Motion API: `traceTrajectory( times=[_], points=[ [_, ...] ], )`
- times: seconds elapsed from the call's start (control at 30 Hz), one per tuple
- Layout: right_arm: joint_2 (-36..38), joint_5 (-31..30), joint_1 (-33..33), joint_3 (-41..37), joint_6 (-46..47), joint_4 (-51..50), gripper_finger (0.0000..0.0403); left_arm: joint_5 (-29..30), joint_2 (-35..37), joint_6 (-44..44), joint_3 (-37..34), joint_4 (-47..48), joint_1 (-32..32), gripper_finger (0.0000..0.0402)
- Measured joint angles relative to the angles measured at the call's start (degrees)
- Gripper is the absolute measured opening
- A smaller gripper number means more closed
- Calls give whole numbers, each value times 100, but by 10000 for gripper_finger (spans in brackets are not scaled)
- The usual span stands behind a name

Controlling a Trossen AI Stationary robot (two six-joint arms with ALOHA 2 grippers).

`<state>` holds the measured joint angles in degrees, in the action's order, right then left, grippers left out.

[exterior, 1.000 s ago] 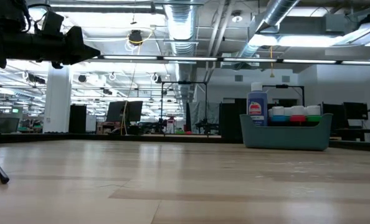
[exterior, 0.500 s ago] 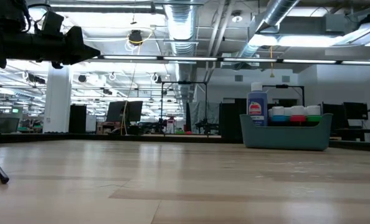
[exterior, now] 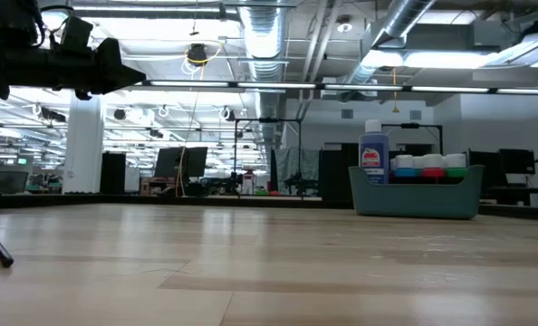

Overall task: Pick & Place Paint Supplies
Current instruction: Put the gold paint brush into the green cup

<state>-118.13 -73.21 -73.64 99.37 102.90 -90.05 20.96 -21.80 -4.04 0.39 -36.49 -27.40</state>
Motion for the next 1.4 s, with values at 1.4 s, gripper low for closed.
traceTrajectory(
  times=[1.4],
  points=[
    [-2331,3570,4811,1146,-9266,9391,68,-1,-2,1,1,0,2,8]
  ],
)
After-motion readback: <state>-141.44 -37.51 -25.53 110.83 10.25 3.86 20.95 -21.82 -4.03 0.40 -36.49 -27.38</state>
